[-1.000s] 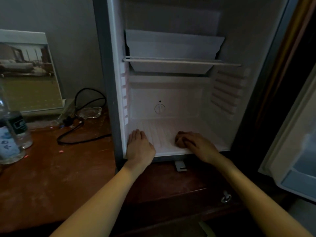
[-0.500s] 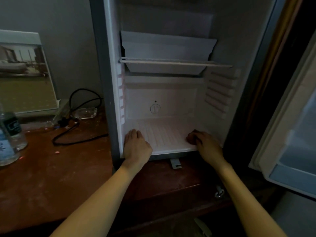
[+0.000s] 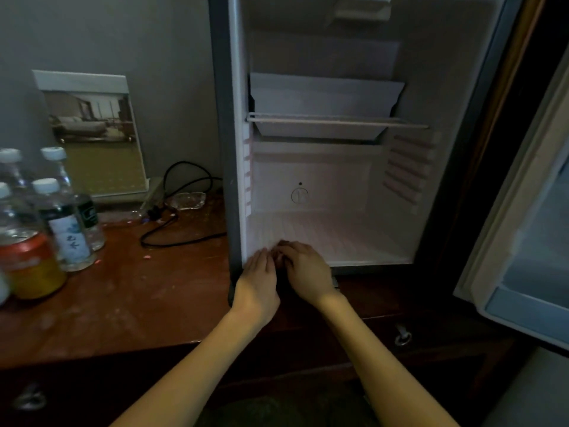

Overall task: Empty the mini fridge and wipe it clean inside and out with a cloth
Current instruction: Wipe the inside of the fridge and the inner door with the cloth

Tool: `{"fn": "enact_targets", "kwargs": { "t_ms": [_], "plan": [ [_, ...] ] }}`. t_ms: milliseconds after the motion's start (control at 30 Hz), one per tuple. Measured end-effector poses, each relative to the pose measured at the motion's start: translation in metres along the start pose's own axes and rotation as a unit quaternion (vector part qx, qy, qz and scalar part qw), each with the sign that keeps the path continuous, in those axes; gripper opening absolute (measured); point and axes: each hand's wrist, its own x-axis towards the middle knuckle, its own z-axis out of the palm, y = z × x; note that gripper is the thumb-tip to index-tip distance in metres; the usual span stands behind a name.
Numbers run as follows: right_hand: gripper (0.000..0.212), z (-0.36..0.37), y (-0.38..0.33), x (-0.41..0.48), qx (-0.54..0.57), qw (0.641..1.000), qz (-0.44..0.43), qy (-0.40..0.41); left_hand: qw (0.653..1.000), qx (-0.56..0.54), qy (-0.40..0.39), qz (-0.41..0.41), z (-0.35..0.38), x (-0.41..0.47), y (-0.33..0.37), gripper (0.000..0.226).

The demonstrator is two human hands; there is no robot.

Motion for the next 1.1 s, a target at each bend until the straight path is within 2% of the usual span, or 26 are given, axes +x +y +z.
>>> {"fn": "enact_targets", "kwargs": {
  "t_ms": [233,367,600,733,867,967,1100],
  "plan": [
    [0.037,-0.005,-0.003,-0.003,0.021,0.998,-0.037,-0.043,0.999,-0.026,0.021,0.000,-0.008,-0.019,-0.004,0.063],
    [0.036,-0.019,0.019,-0.014,0.019,0.999,-0.035,-0.036,0.999,-0.053,-0.004,-0.010,-0.010,-0.014,0.012,0.060],
    [0.030,-0.071,0.108,-0.040,0.002,0.998,0.061,0.000,0.996,-0.041,-0.048,0.062,-0.003,0.007,0.077,0.062],
    [0.033,-0.081,0.150,-0.036,-0.033,0.989,0.146,-0.012,0.991,-0.052,-0.068,0.099,0.000,0.015,0.101,0.063],
    [0.040,-0.072,0.151,-0.017,-0.084,0.981,0.173,-0.016,0.991,-0.062,-0.073,0.098,-0.005,0.011,0.081,0.062],
    [0.038,-0.060,0.136,-0.005,-0.074,0.981,0.179,-0.007,0.994,-0.072,-0.062,0.057,-0.011,0.005,0.049,0.058],
    [0.033,-0.036,0.091,0.008,-0.037,0.992,0.121,-0.008,0.989,-0.132,-0.057,0.011,-0.023,-0.004,0.015,0.056]
  ]
}}
